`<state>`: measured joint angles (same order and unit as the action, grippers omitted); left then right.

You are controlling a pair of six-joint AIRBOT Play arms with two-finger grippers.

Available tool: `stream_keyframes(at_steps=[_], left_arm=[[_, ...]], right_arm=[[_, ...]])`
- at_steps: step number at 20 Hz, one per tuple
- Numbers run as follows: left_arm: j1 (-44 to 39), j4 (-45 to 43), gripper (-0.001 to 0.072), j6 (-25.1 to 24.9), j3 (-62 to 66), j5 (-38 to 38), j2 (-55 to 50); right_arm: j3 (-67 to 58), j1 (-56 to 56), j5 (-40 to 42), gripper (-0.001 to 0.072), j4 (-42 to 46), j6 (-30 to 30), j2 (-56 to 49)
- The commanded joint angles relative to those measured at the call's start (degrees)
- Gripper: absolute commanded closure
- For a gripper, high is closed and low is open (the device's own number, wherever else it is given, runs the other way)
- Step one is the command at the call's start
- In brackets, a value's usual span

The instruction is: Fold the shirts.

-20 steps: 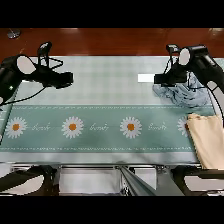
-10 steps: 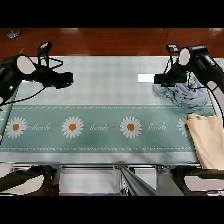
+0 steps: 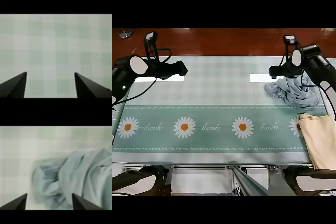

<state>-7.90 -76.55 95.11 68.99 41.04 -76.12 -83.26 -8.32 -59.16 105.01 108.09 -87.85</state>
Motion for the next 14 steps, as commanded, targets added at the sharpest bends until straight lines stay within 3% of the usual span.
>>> stream_keyframes(at_steps=[1,5,11,12,13,14], left_arm=[[2.0,-1.9,0.0007,0.2,0.0,-6.3,-0.2],[4.0,-1.9,0.0007,0.1,0.0,-5.4,-0.4],[3.5,-1.9,0.0007,0.2,0.0,0.2,-3.9],[3.7,-2.0,0.0007,0.1,0.0,2.3,-4.2],[4.2,-1.9,0.0007,-0.7,0.0,4.5,-4.0],[5.2,-2.0,0.0007,-2.6,0.2,6.9,-3.3]], right_arm=[[-0.2,6.0,4.6,0.0078,10.5,12.9,-0.3],[-0.2,15.5,-0.5,0.0079,5.6,14.8,-3.7],[-0.2,18.8,-5.5,0.0112,-10.9,7.8,-12.6],[-0.2,18.8,-5.5,0.0285,-13.4,6.4,-12.8],[-0.7,18.8,-5.6,0.0621,-15.5,3.6,-12.3],[-2.1,18.8,-5.4,0.0679,-16.6,0.7,-11.1]])
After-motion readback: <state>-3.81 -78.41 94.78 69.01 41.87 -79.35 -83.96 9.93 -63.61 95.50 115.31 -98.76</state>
